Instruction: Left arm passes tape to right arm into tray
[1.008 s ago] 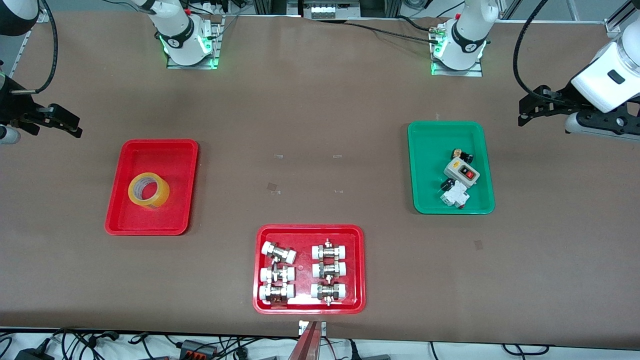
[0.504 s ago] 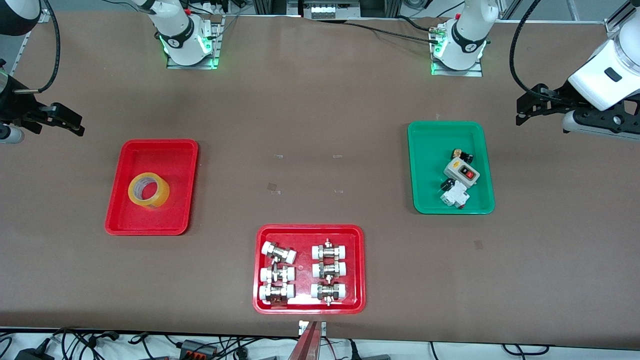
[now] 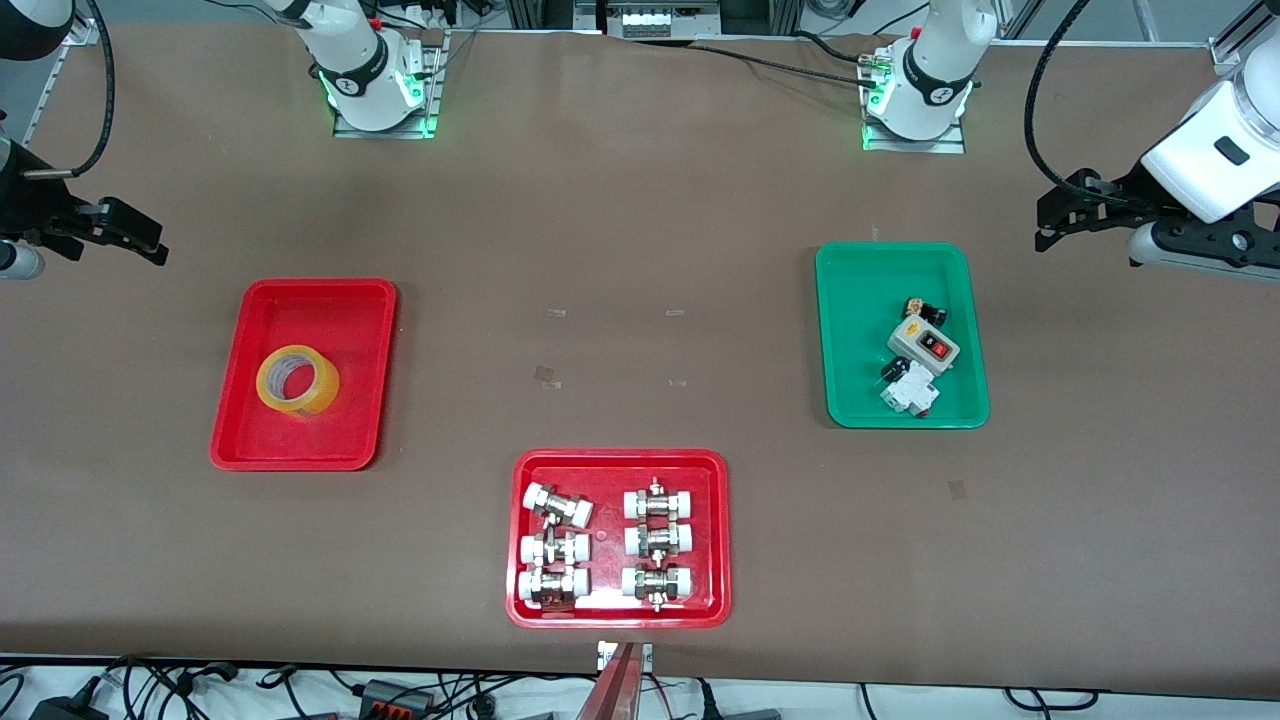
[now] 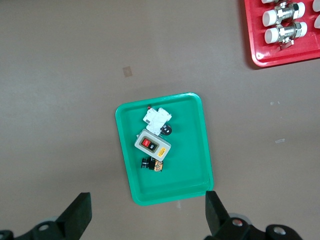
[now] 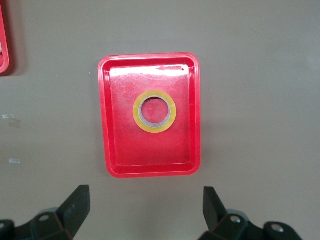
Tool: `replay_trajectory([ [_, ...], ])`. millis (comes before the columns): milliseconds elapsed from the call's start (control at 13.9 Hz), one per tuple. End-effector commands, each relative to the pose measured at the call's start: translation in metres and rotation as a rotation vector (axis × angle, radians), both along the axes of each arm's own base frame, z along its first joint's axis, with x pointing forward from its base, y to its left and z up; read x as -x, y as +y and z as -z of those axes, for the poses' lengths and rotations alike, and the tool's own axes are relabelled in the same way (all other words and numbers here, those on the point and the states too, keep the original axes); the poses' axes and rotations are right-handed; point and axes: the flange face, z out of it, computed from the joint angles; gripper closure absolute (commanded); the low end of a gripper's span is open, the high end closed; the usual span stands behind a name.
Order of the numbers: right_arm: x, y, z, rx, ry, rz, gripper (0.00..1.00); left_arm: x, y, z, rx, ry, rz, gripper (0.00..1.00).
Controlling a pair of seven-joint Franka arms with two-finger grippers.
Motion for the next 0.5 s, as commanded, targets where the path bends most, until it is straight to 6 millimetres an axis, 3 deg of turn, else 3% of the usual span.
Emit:
replay_trajectory([
  [0,0.0073,0.0011,-0.0046,-0.017,-0.001,-0.005,0.00,-0.0014,0.0024,-0.0034,-0.004,0.003,-0.010,0.00],
  [432,0.0092,0.0009,-0.0076,-0.014,-0.003,-0.011,0.00,-0.0016,0.0041,-0.0034,-0.004,0.003,-0.013,0.00],
])
